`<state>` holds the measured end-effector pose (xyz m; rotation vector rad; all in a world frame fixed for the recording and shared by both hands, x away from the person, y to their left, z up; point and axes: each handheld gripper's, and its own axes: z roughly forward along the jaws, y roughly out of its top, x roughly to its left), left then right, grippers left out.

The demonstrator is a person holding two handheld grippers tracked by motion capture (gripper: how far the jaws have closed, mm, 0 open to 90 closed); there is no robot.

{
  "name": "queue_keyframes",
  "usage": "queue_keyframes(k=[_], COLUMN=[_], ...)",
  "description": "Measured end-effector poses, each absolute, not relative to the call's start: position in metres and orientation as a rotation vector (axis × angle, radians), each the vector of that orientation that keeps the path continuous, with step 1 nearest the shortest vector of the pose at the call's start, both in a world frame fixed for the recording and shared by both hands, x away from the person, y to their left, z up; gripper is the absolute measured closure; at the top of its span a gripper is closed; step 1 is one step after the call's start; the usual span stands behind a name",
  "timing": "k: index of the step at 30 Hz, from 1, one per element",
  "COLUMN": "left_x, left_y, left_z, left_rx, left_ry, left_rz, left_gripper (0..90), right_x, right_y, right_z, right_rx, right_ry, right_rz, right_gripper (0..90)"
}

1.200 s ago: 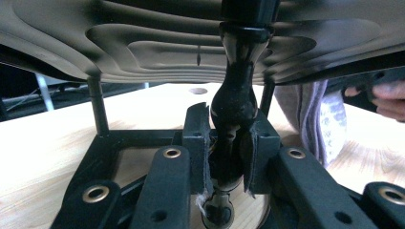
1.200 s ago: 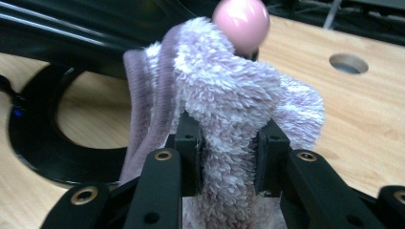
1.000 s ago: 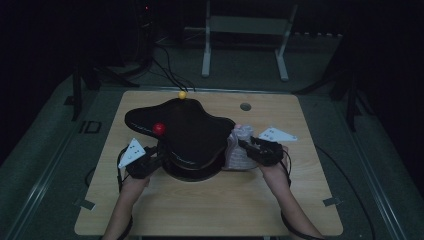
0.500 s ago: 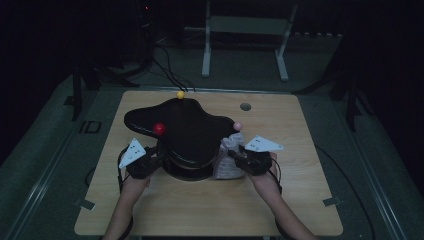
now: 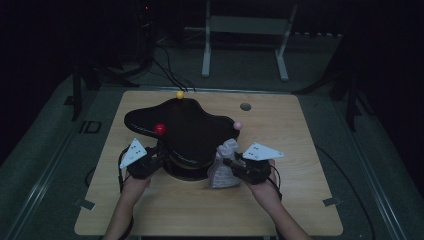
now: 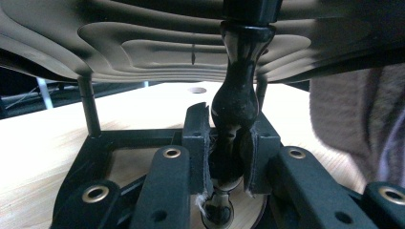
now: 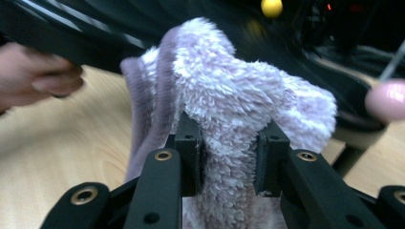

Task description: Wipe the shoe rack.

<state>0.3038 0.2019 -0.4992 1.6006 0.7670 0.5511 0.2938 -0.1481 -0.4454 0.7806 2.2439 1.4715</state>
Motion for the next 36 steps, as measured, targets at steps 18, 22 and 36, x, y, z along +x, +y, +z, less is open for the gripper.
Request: queue_keyframes(k=[18, 22, 36], left_x=[0.303, 0.304, 0.304], left_y=[0.201, 0.202, 0.201], left_z=[-0.499, -0.499, -0.499], left_rx=[1.609, 1.599, 1.607], left_ry=[0.765, 0.766, 0.762], left_rz=[0.549, 0.545, 0.541], left_gripper=[74.8, 74.7, 74.7], right_x=[0.24, 0.235, 0.258], right_y=[-0.117, -0.114, -0.057], right_z=[-0.414, -0.411, -0.372], right_rx=[0.494, 0.466, 0.364], right_ry=[2.22, 2.23, 2.27], right_rz=[1.559, 1.548, 1.614], right_gripper=[68.5, 68.3, 57.1])
